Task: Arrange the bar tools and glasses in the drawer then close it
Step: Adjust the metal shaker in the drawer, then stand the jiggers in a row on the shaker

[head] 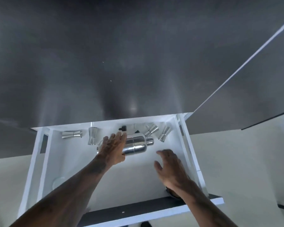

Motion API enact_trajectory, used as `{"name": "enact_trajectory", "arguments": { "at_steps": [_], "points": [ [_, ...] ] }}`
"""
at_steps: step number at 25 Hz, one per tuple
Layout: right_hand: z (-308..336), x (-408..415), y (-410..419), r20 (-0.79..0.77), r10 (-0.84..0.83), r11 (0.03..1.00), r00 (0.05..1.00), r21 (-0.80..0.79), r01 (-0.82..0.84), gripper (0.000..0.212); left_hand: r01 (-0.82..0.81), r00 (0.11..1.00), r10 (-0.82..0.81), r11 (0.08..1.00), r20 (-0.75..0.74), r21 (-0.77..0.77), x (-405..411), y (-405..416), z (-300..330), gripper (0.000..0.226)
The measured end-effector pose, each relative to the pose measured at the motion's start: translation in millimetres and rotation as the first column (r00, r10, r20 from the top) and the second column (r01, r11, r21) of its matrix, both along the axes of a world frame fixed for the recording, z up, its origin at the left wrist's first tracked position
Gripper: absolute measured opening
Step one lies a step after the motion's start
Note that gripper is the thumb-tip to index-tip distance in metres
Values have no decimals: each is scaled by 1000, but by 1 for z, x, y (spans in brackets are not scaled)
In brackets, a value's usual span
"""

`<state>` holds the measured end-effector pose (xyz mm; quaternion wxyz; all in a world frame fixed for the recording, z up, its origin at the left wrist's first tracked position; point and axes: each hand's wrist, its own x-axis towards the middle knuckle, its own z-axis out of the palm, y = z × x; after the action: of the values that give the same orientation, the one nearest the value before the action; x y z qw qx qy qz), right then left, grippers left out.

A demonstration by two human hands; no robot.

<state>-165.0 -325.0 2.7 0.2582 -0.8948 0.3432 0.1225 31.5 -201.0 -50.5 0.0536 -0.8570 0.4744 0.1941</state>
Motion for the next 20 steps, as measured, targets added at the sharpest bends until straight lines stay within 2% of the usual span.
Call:
{"name": "enact_trajectory", "arguments": {
  "at_steps": [3, 6, 8, 10, 13, 15, 17, 19, 20],
  "points": [
    [-7, 30, 6, 63, 131, 991, 989, -33, -129, 55, -18, 992, 15, 1000, -127, -18, -20, 16, 2, 72],
    [-16, 29, 17, -60, 305, 952, 950, 27, -304, 66, 18, 977, -18, 1000, -214, 1, -52, 36, 6, 81],
    [-23, 15, 28, -120, 344, 938, 931, 77, -337, 65, 39, 966, -34, 999, -257, 16, -69, 47, 9, 83],
    [-25, 0, 38, -96, 345, 937, 934, 98, -337, 64, 39, 953, -30, 999, -301, 23, -79, 55, 14, 73],
    [-24, -14, 44, -42, 378, 925, 925, 59, -376, 61, -11, 927, 12, 1000, -374, 5, -84, 64, 20, 44],
    [-23, -14, 43, -40, 416, 908, 909, 76, -412, 50, -34, 916, 30, 999, -400, -2, -86, 71, 23, 38],
    [-22, 1, 31, -12, 309, 937, 951, 174, -303, 36, -30, 916, 20, 999, -401, -20, -90, 78, 24, 38],
    [-30, 28, 5, 40, -30, 983, 999, 182, 22, 32, -32, 919, 5, 998, -395, -62, -95, 82, 24, 39],
    [-39, 45, -14, 71, -223, 966, 972, 147, 211, 34, -41, 919, 4, 996, -394, -83, -97, 82, 23, 38]
  ]
}}
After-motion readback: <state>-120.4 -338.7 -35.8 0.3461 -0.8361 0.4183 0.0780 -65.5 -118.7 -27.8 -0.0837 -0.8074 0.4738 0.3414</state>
